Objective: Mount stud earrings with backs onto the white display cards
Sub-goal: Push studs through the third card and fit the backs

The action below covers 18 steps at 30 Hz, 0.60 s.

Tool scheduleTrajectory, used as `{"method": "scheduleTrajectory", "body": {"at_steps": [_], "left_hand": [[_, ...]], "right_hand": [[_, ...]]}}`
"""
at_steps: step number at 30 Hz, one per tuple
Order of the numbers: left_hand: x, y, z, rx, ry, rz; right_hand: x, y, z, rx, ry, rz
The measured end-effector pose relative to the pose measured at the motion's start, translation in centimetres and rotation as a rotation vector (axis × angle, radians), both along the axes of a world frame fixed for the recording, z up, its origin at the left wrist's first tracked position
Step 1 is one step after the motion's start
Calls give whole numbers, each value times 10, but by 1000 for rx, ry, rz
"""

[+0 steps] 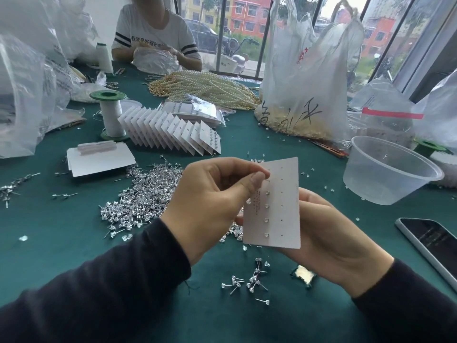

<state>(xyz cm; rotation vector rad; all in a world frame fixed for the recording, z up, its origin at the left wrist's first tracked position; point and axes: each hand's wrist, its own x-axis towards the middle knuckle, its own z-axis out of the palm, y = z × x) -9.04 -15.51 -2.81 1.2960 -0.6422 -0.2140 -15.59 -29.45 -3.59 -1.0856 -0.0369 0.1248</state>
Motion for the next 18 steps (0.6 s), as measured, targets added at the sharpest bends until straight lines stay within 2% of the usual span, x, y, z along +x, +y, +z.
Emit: {"method": "scheduleTrajectory", "body": {"at_steps": [11, 18], "left_hand": [[1, 0, -2, 28, -83, 66], [1, -1, -6, 149, -238, 198]], "right_hand": [[1, -4, -2, 46, -4, 30], [0, -1, -3, -196, -41, -129]]}}
